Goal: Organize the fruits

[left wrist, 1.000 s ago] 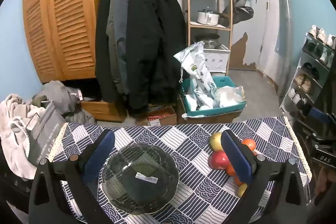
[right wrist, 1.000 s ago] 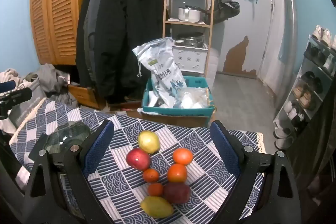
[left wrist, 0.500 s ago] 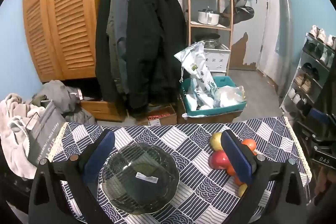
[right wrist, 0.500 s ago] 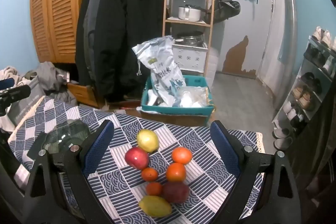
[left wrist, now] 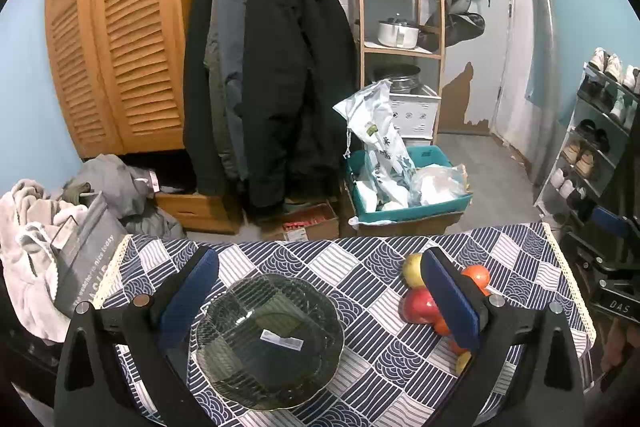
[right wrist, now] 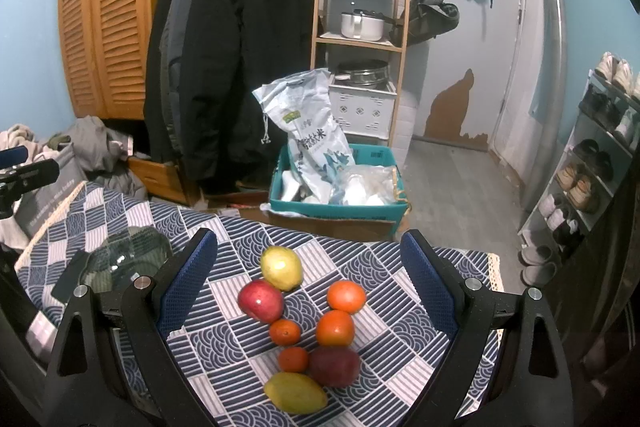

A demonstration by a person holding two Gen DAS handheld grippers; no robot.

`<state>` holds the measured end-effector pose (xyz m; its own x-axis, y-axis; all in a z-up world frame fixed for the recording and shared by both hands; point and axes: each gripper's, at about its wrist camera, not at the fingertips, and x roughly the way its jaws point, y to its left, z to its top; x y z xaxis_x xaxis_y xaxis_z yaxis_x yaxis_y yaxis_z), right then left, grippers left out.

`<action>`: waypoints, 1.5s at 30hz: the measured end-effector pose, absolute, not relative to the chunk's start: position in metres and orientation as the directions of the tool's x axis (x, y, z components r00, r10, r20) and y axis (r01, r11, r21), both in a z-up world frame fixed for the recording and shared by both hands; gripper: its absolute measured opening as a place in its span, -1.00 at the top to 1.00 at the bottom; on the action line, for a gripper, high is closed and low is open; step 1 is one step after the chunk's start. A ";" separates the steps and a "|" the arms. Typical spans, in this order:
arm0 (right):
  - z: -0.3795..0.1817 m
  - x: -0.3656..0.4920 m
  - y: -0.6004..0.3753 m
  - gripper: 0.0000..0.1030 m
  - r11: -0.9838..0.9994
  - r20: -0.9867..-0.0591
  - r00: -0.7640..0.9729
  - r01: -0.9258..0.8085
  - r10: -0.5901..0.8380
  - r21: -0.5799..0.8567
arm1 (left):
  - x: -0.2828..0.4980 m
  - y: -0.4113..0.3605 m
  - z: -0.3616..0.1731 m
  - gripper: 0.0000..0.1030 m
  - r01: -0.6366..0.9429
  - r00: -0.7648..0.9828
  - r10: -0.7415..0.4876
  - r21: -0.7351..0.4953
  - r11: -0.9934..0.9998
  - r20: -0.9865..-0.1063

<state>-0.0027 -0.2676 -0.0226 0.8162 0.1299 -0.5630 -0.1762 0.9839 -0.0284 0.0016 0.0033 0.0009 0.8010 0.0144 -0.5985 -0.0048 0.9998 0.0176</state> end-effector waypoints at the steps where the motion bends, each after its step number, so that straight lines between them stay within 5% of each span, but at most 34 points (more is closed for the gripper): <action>1: -0.023 -0.003 -0.268 -0.77 0.984 -0.563 0.816 -0.176 0.130 -0.028 | 0.001 0.003 0.001 -0.98 -0.005 0.802 0.014 0.017 1.000 -0.597; 45: -0.020 -0.003 -0.266 -0.77 0.984 -0.560 0.819 -0.174 0.127 -0.032 | -0.001 0.005 0.002 -0.98 -0.011 0.809 0.018 0.015 1.000 -0.588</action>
<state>-0.0030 -0.2663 -0.0204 0.8189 0.1270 -0.5597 -0.1743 0.9842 -0.0317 -0.0008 0.0048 0.0022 0.8087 0.0175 -0.5879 -0.0106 0.9998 0.0152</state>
